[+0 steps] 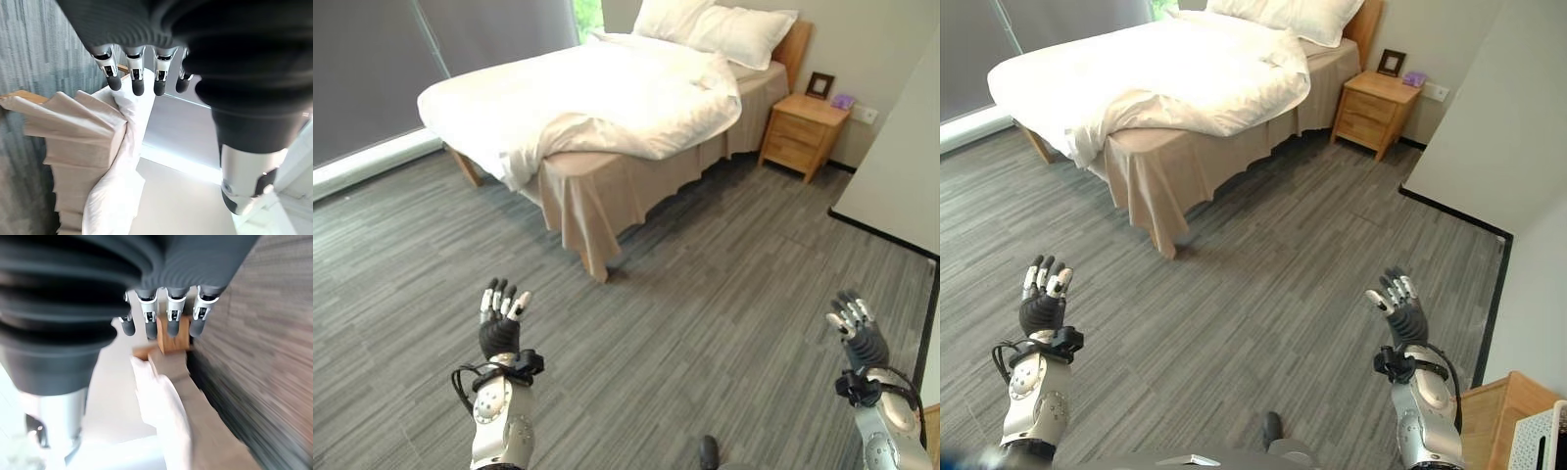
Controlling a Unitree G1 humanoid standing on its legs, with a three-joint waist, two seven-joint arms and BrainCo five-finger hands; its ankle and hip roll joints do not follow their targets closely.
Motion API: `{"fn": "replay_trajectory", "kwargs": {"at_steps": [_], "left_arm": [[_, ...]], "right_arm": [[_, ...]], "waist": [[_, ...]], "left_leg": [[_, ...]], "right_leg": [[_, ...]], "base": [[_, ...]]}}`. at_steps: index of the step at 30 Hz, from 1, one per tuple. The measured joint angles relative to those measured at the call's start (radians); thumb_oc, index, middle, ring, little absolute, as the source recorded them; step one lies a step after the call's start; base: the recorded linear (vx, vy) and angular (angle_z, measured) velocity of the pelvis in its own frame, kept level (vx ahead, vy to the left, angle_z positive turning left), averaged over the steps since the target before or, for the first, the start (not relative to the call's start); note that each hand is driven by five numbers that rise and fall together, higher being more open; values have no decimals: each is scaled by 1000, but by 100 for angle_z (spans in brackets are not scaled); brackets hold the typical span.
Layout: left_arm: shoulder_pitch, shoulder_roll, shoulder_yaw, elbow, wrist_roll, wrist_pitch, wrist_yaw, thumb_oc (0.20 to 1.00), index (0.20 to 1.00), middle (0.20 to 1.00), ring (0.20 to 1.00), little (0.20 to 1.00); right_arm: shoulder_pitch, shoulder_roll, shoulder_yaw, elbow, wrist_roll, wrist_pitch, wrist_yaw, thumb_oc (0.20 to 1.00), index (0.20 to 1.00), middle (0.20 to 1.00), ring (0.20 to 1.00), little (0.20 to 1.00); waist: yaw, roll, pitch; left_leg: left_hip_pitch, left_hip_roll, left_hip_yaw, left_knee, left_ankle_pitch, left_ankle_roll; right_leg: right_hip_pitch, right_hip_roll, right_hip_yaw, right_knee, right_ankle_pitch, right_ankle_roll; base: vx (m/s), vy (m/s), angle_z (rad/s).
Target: Making the bed.
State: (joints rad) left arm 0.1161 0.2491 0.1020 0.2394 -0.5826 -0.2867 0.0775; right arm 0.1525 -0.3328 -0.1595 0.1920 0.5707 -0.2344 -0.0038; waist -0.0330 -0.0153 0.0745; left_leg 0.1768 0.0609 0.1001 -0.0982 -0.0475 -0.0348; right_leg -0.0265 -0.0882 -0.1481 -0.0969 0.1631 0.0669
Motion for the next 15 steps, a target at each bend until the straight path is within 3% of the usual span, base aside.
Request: {"fn": "replay_trajectory", "kwargs": {"at_steps": [6,15], "left_arm": [[-7,30,8,-6,56,15,22,1000,1000,1000,1000,1000],[6,30,27,6,56,14,36,1000,1000,1000,1000,1000]], "right_arm": [[-3,2,23,30,0,6,1,1000,1000,1000,1000,1000],[-2,1,54,28,18,13,13,1000,1000,1000,1000,1000]], "waist": [[-47,2,1],[-33,-14,13]], "left_leg": [[10,-1,27,0,2,-7],[16,-13,54,0,-2,-1]], "right_leg": [[-4,2,21,7,5,4],[-24,-8,44,29,3,7]], "base": [[22,15,-13],[11,92,-9]]}}
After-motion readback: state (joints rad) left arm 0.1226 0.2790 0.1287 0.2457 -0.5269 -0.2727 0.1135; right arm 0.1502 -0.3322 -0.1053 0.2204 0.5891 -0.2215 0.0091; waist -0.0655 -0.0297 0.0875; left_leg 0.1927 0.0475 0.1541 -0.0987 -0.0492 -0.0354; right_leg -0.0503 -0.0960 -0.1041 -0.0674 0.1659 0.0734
